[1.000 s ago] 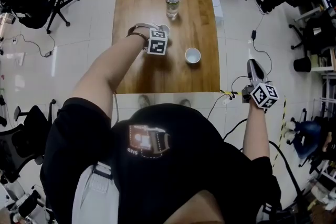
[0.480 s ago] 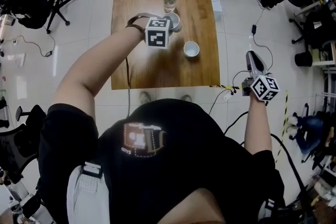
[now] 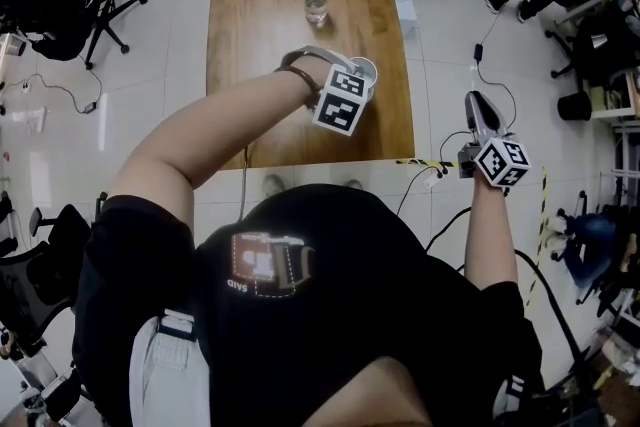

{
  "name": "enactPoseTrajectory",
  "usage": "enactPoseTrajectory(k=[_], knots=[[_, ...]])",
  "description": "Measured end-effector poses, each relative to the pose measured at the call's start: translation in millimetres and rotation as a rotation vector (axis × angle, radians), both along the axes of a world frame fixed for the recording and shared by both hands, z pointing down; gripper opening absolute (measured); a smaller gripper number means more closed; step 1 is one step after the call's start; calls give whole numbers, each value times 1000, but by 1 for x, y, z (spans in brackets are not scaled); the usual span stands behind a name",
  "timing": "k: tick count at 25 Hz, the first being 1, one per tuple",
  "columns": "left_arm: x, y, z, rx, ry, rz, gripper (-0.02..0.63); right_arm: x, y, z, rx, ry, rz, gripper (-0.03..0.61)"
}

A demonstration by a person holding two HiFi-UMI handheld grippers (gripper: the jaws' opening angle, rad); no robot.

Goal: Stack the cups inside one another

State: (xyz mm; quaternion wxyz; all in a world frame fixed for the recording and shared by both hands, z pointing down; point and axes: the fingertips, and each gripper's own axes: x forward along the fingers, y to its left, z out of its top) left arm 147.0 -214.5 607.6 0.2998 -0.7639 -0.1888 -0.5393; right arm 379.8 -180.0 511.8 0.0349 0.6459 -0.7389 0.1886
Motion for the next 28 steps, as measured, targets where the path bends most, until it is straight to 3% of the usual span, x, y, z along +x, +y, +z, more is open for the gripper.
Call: enactPoseTrajectory(k=[7,8,9,10,11,13,15,17,21,26,28], knots=[[7,2,51,41,-104,25,18,11,12,9,-18,-3,20,59],[7,1,59,29,-117,12,46,12,13,9,-20,-2,21,58],[8,0,65,8,-122,-10,122,12,12,9,-20,-1,21,60],[11,0,67,-20,-112,-39,206,12,12,8,-18,-1,19,60],[15,-2,62,-50,-78,-74,233,11,10,6,-14,-1,16,60],[25,-13,28,-109,79,-173,244,9,7,4,-5,0,7,59],[25,-34,-31,-183,328,-322,244,6,2,0,6,2,-5,60],[-2,-60,-90,-276,576,-493,236,1,-6,-6,22,5,-22,60],[-118,-100,-142,-405,920,-836,168,-21,-25,-23,58,9,-87,60],[-265,-107,-133,-489,1288,-1198,53,-58,-45,-28,71,-12,-178,58],[-306,-98,-120,-499,1378,-1302,7,-72,-54,-27,66,-19,-202,55]])
